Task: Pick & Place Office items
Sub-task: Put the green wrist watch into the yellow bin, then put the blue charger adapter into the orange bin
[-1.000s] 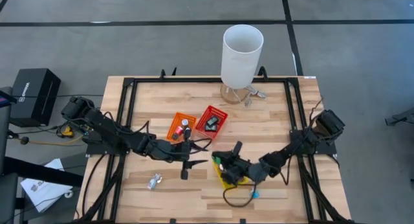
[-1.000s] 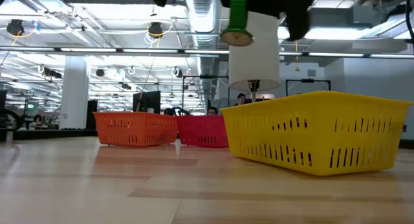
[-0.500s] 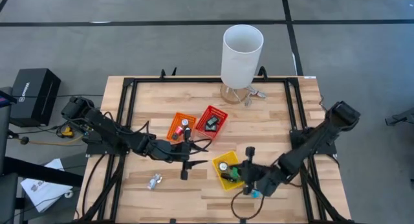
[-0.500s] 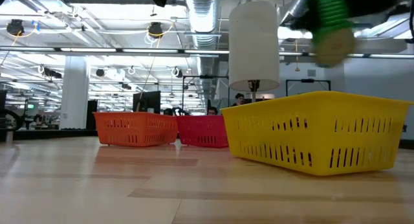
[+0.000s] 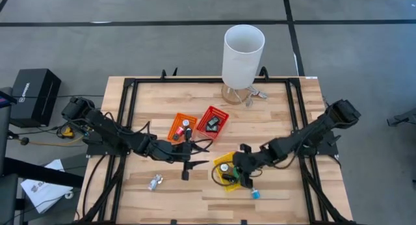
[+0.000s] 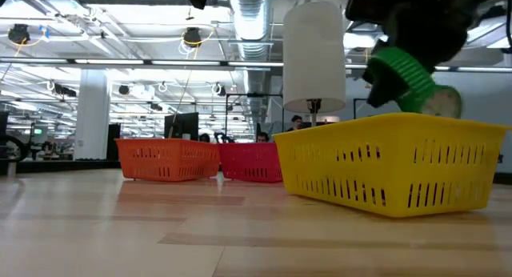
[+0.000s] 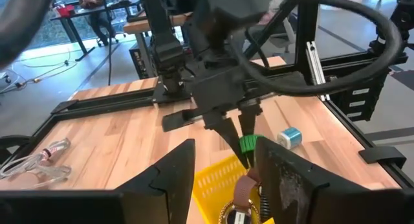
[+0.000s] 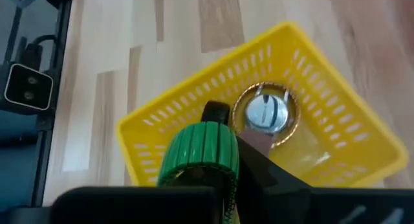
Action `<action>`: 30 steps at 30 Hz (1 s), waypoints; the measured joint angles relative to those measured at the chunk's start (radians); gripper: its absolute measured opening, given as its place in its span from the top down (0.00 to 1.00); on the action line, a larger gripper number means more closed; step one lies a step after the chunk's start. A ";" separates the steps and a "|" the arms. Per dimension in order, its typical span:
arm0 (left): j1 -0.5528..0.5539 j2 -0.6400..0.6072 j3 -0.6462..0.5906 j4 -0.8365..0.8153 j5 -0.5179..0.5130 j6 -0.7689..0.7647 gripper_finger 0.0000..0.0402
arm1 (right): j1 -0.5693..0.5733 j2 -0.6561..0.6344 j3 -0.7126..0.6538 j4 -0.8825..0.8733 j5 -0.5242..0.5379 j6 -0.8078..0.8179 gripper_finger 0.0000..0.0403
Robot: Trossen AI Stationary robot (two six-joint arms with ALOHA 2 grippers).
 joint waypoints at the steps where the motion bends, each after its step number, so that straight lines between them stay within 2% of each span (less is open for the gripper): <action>1: 0.000 0.000 0.000 0.000 0.000 0.000 0.61 | -0.013 -0.003 0.005 -0.002 -0.012 -0.019 0.97; 7: 0.000 0.000 0.000 0.000 0.000 0.000 0.62 | -0.055 -0.005 0.056 0.000 -0.047 -0.205 0.84; 12: 0.000 0.000 0.000 0.000 0.000 0.000 0.62 | -0.089 0.003 0.069 -0.010 -0.074 -0.212 0.72; 18: 0.000 0.000 0.000 0.000 0.000 0.000 0.62 | -0.112 0.004 0.069 -0.117 -0.098 -0.212 0.62; 30: 0.000 0.000 0.000 0.000 0.000 0.000 0.62 | -0.109 0.004 0.069 -0.042 -0.120 -0.215 0.59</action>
